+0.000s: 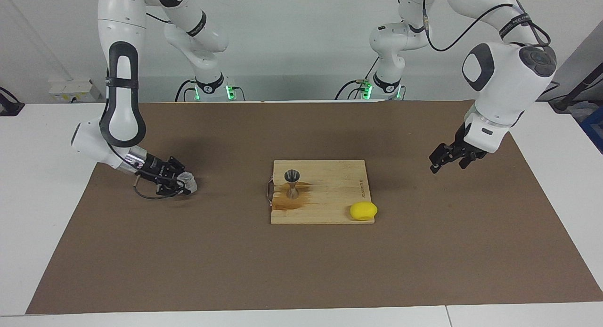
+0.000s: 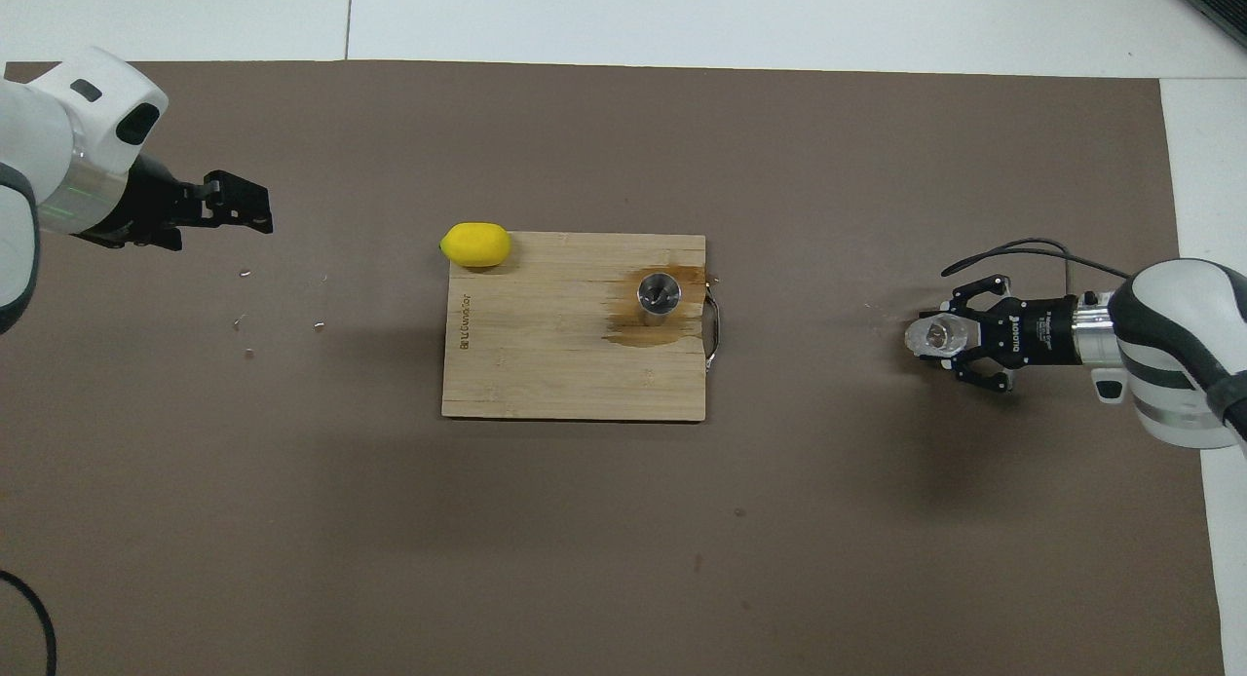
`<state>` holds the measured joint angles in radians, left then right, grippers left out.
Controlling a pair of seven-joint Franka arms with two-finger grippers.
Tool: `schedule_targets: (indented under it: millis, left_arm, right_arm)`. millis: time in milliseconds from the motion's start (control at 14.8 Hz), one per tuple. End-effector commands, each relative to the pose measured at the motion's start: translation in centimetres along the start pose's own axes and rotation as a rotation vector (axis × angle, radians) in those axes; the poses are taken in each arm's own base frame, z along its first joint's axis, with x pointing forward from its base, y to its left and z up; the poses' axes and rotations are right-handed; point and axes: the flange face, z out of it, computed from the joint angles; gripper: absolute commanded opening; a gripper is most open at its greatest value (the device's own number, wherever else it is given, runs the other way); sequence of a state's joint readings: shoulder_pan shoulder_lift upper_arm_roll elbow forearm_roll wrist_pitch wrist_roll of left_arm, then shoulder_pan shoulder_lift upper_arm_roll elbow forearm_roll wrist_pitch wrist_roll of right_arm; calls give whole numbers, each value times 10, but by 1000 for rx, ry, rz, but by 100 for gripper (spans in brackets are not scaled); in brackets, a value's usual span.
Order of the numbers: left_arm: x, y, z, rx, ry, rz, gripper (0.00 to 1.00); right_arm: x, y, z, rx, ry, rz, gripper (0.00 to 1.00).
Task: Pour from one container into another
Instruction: 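Lift the glass cup with the right gripper and carry it over the metal cup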
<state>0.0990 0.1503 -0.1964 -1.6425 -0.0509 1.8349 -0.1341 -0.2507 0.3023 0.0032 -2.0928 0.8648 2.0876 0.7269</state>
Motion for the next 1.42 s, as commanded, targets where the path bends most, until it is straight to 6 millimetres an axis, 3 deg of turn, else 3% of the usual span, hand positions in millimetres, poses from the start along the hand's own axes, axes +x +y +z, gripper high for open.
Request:
schedule_targets:
  millis: [0, 271, 475, 814, 1356]
  left_arm:
    - [-30, -2, -35, 41, -26, 146, 100]
    - [-56, -6, -67, 81, -77, 197, 100]
    - [-65, 1, -69, 87, -88, 200, 100]
    - [-68, 2, -71, 86, -100, 198, 100]
    - [-67, -9, -108, 41, -109, 157, 100]
  right_arm:
    - [-23, -13, -18, 42, -2, 23, 0]
    - [-66, -36, -21, 28, 40, 31, 0]
    - [-102, -58, -21, 4, 104, 39, 0]
    - [-175, -85, 2, -19, 179, 66, 0]
    - [-270, -109, 54, -9, 323, 111, 0]
